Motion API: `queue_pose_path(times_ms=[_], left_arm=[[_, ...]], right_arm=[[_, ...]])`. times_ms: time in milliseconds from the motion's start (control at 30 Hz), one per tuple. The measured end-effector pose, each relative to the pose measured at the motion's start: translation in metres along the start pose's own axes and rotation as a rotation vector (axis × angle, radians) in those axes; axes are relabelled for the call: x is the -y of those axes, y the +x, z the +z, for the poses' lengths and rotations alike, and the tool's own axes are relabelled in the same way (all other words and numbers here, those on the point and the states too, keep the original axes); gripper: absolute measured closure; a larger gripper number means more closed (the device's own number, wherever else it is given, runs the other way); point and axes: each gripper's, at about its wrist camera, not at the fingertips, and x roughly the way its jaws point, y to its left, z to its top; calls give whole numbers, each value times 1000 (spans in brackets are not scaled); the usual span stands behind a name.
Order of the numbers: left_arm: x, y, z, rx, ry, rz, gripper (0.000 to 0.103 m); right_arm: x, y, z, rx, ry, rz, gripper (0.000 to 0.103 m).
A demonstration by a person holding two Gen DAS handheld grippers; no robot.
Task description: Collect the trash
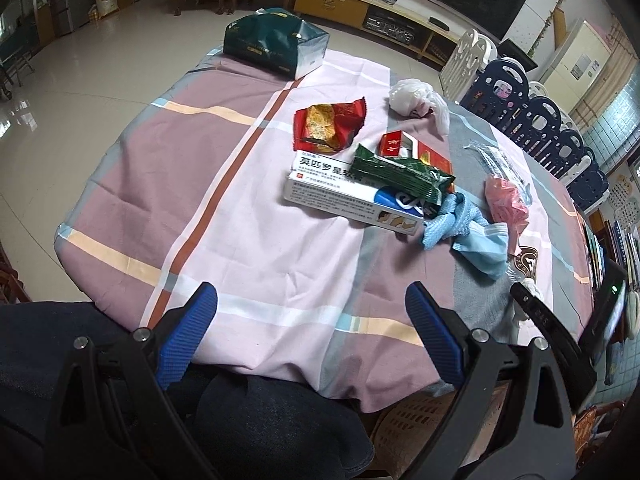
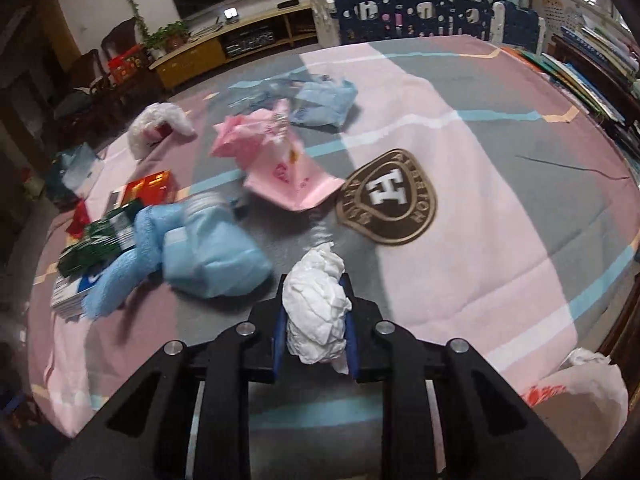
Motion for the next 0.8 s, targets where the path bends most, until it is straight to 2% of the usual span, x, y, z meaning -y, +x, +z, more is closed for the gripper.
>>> queue_pose_path(times_ms=[267,333,400,433,500,533,600,633,733,800], left_arm=[[-23,12,5,-22,-79,57,8],[-26,15,5,-34,-84,71,8],[-28,18,5,-46,-89,80,8],[-30,19,5,-50,-93,82,8],[-33,20,5,-54,-107,85,8],[-34,21,5,-54,-112,85,8],[-34,22,5,-58,-110,84,8],[-32,23,4,-64,-102,81,8],[-25,27,0,-84,-75,68,8],[-21,29,-2,-94,-62,65,8]], right_arm=[[-84,-22,-24,-54,-178,229,77],[-96,-20,-25,-90,-199,300,72],[-103,-20,-26,-122,-216,355,55],[-106,-22,-26,-124,-227,365,50],[-103,-33,-21,-81,-227,383,39],[-98,-38,-17,-55,-212,391,38],[-84,-49,-7,7,-162,364,32],[-76,-52,0,39,-141,313,31],[-60,-45,16,59,-106,166,31],[-54,-35,24,61,-80,142,31]])
